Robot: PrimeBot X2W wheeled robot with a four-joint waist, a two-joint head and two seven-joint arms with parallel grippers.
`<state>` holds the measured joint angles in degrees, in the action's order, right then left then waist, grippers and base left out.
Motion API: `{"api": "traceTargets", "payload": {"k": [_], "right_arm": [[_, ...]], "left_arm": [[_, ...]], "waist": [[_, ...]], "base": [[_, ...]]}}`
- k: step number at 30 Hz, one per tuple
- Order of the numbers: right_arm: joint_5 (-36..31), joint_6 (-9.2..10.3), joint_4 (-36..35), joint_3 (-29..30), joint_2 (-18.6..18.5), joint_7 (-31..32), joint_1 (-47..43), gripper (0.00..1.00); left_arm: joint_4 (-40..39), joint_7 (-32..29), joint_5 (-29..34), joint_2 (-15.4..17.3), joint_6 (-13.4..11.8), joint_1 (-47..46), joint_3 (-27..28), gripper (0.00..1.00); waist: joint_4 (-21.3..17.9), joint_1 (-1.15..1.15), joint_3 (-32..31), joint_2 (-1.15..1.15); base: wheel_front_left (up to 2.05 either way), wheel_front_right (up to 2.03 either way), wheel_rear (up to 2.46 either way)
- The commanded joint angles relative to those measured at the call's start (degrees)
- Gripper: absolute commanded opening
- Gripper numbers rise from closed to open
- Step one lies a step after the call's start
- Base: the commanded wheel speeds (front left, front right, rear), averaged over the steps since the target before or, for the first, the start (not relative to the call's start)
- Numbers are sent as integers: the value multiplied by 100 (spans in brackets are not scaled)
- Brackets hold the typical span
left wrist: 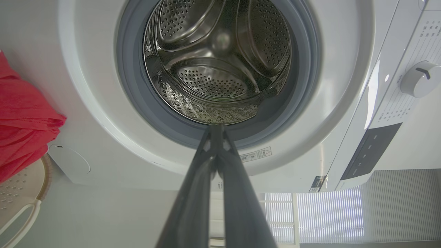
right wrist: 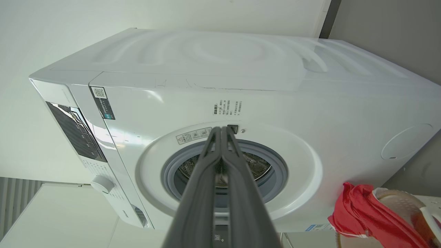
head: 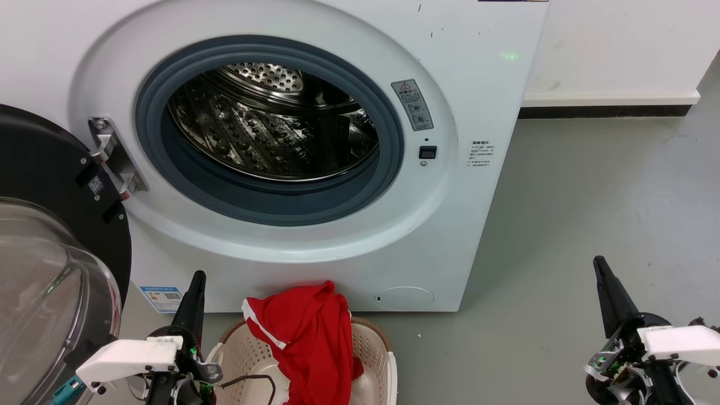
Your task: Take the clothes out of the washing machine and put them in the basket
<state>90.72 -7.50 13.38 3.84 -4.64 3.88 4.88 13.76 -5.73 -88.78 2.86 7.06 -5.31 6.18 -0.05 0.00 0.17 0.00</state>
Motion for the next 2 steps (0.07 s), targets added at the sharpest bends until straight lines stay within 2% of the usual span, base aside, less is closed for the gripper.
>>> {"api": "traceTargets", "payload": {"k": [1,2], "right_arm": [[124,2,27,24,13,32,136,0],[162,2,37,29,14,42,141,0]], "left_arm": [[16,-35,-121,3,40,-111,32,0],[18,-51,-159,3,42,-115,36,0]], "waist": [[1,0,0,0],[2,0,0,0]], "base": [[0,0,0],[0,0,0]]}}
